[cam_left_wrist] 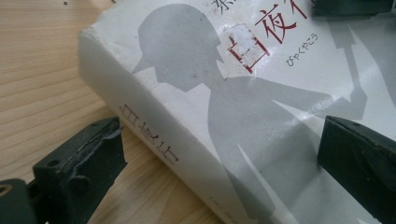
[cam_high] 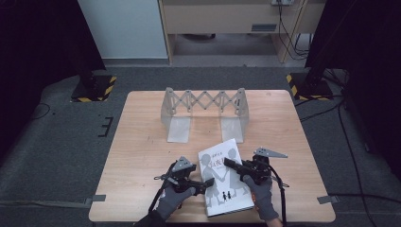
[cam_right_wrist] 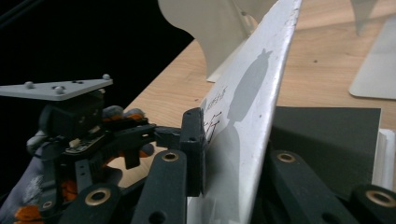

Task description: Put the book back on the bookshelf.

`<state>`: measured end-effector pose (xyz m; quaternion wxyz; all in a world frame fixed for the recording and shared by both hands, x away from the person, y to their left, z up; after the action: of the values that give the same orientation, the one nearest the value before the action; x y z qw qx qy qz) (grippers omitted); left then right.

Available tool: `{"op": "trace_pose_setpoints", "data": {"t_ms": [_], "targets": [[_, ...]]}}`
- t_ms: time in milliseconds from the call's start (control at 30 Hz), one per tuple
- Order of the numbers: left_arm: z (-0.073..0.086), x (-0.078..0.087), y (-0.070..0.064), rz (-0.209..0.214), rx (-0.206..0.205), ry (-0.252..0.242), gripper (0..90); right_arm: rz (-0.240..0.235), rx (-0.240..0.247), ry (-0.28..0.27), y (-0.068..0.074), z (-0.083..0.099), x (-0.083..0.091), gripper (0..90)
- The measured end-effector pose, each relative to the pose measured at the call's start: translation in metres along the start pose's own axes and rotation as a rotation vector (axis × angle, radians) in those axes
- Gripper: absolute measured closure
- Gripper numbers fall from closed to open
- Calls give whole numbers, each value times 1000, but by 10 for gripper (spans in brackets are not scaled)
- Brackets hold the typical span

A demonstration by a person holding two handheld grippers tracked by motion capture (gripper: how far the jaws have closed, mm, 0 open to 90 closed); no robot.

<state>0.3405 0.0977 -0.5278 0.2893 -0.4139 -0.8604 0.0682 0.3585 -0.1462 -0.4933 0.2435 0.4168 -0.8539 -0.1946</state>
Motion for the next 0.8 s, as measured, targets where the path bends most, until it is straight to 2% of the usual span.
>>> {"op": "trace_pose_setpoints", "data": {"t_ms": [67, 400, 467, 533, 700, 800], "targets": [[0, 0, -2, 21, 4, -10, 0, -15, 10, -4, 3, -1, 0, 766], [0, 2, -2, 32, -6, -27, 0, -48, 24, -23, 5, -2, 3, 774], [1, 1, 4, 68, 47, -25, 0, -59, 21, -28, 5, -2, 4, 778], [3, -1, 11, 121, 111, -24, 0, -74, 27, -35, 5, -3, 5, 783], [3, -3, 12, 143, 121, -26, 0, -92, 26, -36, 5, -4, 7, 787], [5, -9, 12, 232, 165, -23, 0, -110, 20, -32, 4, -4, 7, 795]]}}
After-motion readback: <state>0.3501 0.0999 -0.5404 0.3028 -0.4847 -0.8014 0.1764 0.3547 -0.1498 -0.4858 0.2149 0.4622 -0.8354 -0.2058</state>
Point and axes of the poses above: each handheld gripper's, and its own axes: x roughly backward along the jaws, z roughly out of its underside, y roughly to its left, the point moved 2 cm from there along -x, roughly forward along the jaws, and after that the axes turned 3 degrees about -y, right-handed, at the moved point
